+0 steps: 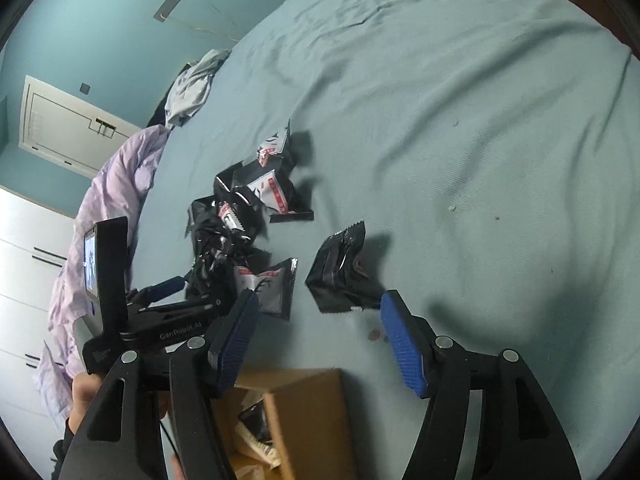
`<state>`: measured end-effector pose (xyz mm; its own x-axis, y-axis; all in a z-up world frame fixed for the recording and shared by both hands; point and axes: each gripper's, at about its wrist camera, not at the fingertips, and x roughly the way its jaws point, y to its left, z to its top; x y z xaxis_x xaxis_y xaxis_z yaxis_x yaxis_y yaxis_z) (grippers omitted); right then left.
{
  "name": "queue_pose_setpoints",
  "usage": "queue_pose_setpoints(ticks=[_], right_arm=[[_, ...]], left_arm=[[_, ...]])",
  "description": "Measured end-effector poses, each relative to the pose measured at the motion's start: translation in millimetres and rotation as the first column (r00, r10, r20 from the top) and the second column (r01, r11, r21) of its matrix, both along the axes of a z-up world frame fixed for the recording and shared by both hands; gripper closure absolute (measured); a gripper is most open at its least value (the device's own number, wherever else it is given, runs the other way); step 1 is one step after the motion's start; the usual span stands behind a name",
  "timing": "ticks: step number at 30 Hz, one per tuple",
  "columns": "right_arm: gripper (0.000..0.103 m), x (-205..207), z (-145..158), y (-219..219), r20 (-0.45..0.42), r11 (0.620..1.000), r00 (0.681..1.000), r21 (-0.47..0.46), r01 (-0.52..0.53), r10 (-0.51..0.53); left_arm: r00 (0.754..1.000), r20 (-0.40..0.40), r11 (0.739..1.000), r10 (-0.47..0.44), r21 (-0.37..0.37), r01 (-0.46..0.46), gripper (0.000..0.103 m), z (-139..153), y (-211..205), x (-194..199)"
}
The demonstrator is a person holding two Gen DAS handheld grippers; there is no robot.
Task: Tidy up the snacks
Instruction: 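Grasp a black snack packet beside the pile with the right tool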
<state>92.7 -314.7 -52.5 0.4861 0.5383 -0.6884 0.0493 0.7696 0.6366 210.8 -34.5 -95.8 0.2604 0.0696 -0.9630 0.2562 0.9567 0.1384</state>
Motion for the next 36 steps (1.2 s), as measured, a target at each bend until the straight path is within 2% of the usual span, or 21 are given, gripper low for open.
queue_pose_setpoints(ticks=[2,5,6,7,9,14,17,18,26,32,36], right_arm=[[0.040,2,-3,2,-0.009,1.000,1.000,-0.001,-0.004,0.004],[0.040,3,-5,4,-0.011,1.000,1.000,-0.002,-0.010,0.010],[0.040,1,-6,4,-0.010,1.000,1.000,-0.002,-0.009,0.009],[0.040,3,-7,5,-0.010,1.000,1.000,-0.002,-0.006,0.006],[0.040,4,-7,6,-0.010,1.000,1.000,-0.002,-0.004,0.004],[0.040,3,-10,6,-0.023,1.000,1.000,-0.006,0.013,-0.013],[0.040,1,-9,3,-0.023,1.000,0.999,0.006,0.024,-0.023],[0.040,1,-8,3,-0.021,1.000,0.999,0.007,0.025,-0.025],[0.040,1,-8,1,-0.031,1.000,0.999,-0.002,0.030,-0.030],[0.040,13,-9,8,-0.033,1.000,0.999,-0.027,0.007,-0.008],[0.040,26,-16,20,-0.066,0.997,0.998,-0.074,-0.029,0.024]], left_arm=[[1.000,-0.001,1.000,-0.004,-0.005,0.004,0.004,1,0,-1],[1.000,0.011,1.000,-0.012,0.001,0.012,0.017,1,-1,-6],[1.000,0.016,1.000,-0.013,0.009,0.013,0.029,1,-3,-7],[1.000,0.013,1.000,-0.009,0.018,0.009,0.049,-1,-2,-9],[1.000,-0.023,1.000,0.002,-0.010,-0.002,0.070,-6,-1,-10],[0.999,0.008,0.997,0.051,-0.064,-0.050,0.077,5,6,-14],[0.995,0.042,0.992,0.087,-0.100,-0.082,0.081,25,18,-22],[0.994,0.056,0.990,0.094,-0.114,-0.087,0.100,34,22,-25],[0.982,0.109,0.960,0.154,-0.254,-0.122,0.102,95,54,-58],[0.979,0.154,0.944,0.136,-0.320,-0.081,0.102,130,71,-86],[0.982,0.149,0.929,0.118,-0.366,-0.056,0.102,144,75,-108]])
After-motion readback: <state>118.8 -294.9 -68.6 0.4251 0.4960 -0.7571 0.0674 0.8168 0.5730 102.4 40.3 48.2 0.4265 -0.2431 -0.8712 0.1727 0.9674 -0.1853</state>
